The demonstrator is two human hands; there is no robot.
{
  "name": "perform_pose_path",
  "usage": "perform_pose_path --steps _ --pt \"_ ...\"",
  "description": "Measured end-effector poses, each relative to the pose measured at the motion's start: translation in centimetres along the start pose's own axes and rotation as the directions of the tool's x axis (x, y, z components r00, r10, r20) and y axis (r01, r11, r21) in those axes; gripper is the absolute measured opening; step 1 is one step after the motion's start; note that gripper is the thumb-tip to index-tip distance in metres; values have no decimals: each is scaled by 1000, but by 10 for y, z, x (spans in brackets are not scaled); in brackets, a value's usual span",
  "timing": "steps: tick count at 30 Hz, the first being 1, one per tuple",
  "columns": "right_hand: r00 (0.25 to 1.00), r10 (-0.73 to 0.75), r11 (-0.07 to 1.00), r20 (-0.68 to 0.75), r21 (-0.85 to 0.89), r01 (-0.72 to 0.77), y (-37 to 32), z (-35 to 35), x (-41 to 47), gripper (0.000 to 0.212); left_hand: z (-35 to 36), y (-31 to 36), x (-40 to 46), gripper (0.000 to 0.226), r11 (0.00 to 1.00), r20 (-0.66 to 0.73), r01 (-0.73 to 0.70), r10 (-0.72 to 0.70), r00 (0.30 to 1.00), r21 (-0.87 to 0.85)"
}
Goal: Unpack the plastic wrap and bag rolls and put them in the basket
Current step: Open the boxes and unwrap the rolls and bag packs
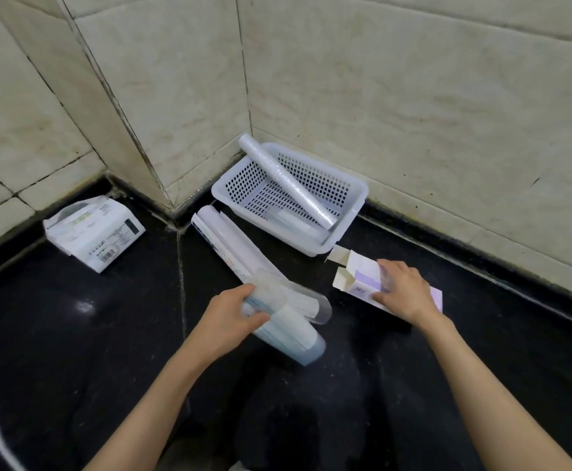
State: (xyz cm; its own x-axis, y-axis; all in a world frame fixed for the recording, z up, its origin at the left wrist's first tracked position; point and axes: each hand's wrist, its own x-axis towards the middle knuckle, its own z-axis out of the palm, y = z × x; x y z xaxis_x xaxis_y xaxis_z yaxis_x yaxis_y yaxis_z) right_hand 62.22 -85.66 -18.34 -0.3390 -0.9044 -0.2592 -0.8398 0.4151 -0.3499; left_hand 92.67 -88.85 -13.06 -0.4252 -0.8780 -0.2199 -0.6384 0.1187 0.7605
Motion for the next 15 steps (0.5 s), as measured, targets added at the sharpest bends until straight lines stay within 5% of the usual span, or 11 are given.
perform_pose_path --steps 6,9,12,15 --pt "992 69 996 101 -62 -62 -7 15 2 72 -13 -2 -7 28 999 -33 -42 43 999 33" --pt "993 -73 996 -92 -52 69 -26 12 -7 60 -20 -3 -12 19 997 4 -74 74 997 34" --pt "930 -330 885 -164 288 365 -67 4 -27 38 -23 1 -18 23 989 61 -139 135 989 57" --pt "844 -512 746 158 568 346 -104 0 -45 38 -23 9 -23 36 966 121 -225 210 970 129"
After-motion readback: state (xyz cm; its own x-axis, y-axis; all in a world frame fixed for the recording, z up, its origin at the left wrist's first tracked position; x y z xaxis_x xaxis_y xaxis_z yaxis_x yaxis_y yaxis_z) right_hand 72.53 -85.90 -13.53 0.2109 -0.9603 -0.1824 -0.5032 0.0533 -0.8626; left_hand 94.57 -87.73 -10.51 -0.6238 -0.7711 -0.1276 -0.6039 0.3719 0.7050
